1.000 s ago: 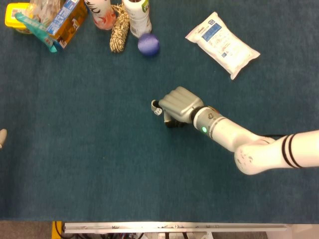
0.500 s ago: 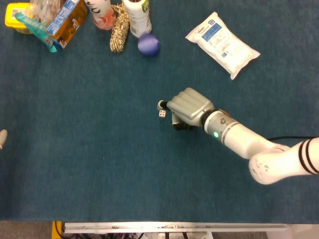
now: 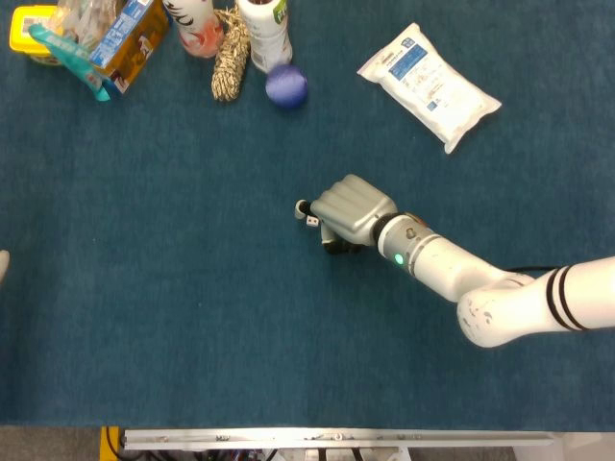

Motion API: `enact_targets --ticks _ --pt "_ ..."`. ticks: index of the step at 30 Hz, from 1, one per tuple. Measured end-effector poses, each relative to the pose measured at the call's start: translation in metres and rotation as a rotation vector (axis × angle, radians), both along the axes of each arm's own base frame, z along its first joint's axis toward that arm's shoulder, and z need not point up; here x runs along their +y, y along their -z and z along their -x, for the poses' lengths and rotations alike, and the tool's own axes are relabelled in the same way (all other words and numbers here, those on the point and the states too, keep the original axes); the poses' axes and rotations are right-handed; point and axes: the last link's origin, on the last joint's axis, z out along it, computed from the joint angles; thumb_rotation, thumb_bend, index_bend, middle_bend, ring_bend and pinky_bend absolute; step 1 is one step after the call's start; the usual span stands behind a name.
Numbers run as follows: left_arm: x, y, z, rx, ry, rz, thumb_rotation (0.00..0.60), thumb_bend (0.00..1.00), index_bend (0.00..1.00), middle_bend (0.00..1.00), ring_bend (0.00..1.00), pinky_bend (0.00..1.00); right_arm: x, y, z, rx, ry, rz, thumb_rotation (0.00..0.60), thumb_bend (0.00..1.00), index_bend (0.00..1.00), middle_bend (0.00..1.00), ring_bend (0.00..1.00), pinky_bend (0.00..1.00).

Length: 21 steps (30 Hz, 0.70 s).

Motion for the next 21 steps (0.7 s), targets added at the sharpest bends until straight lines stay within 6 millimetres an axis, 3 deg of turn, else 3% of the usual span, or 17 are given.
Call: enact_targets --ticks 11,21 --pt "0.000 0.001 -0.001 0.004 0.008 0.001 0.600 0.26 0.02 0.10 0.05 0.05 0.008 -0.014 0.012 0.011 0.008 0.005 0.317 0.99 0.22 1.00 1.00 1.00" --pt "0.002 0.001 -0.002 0.003 0.012 -0.003 0.600 0.26 0.02 0.10 0.05 0.05 0.018 -0.049 0.029 -0.017 0.025 0.055 0.316 0.97 0.20 1.00 1.00 1.00"
